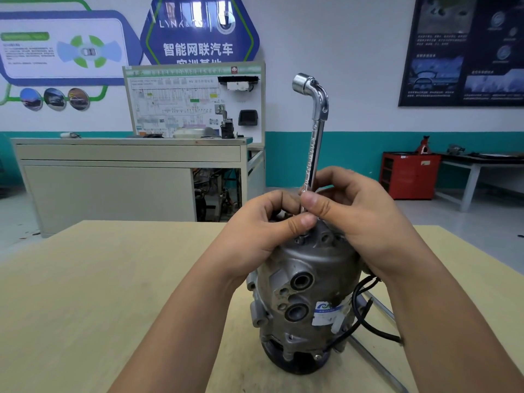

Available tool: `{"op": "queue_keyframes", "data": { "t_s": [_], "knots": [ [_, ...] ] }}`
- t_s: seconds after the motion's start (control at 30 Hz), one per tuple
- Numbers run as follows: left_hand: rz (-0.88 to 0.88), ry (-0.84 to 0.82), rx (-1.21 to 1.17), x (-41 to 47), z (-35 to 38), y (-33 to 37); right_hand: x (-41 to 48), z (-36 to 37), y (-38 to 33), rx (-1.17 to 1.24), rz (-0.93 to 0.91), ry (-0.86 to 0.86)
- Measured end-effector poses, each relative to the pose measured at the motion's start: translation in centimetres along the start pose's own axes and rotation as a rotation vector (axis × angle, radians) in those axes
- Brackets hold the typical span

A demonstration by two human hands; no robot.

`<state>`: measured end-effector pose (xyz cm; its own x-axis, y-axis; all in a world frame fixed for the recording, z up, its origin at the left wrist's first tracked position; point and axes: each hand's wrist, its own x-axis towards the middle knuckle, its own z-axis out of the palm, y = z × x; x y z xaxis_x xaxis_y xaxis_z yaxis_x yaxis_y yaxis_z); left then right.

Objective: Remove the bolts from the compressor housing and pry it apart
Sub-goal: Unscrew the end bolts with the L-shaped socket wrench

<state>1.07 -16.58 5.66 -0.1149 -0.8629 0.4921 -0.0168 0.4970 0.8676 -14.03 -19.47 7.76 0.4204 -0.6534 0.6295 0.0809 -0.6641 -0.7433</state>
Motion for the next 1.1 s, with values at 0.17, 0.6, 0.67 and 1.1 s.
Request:
{"op": "queue_keyframes", "data": {
  "t_s": [0.17, 0.6, 0.67, 1.1],
  "knots": [
    [0.023, 0.01, -0.001, 0.14, 0.07, -0.22, 0.12, 0.15, -0.1, -0.052, -0.016, 0.019],
    [-0.057, -0.053, 0.058, 0.05, -0.82, -0.34, 0.11, -0.01, -0.52, -0.05, -0.035, -0.047],
    [-0.054, -0.023, 0.076, 0.05, -0.69, -0.26, 0.05, 0.01, -0.43, -0.026, -0.016, -0.039],
    [-0.001, -0.044, 0.104, 0.11, -0.46, -0.37, 0.07, 0.03, -0.03, 0.03, -0.019, 0.035]
  ]
}}
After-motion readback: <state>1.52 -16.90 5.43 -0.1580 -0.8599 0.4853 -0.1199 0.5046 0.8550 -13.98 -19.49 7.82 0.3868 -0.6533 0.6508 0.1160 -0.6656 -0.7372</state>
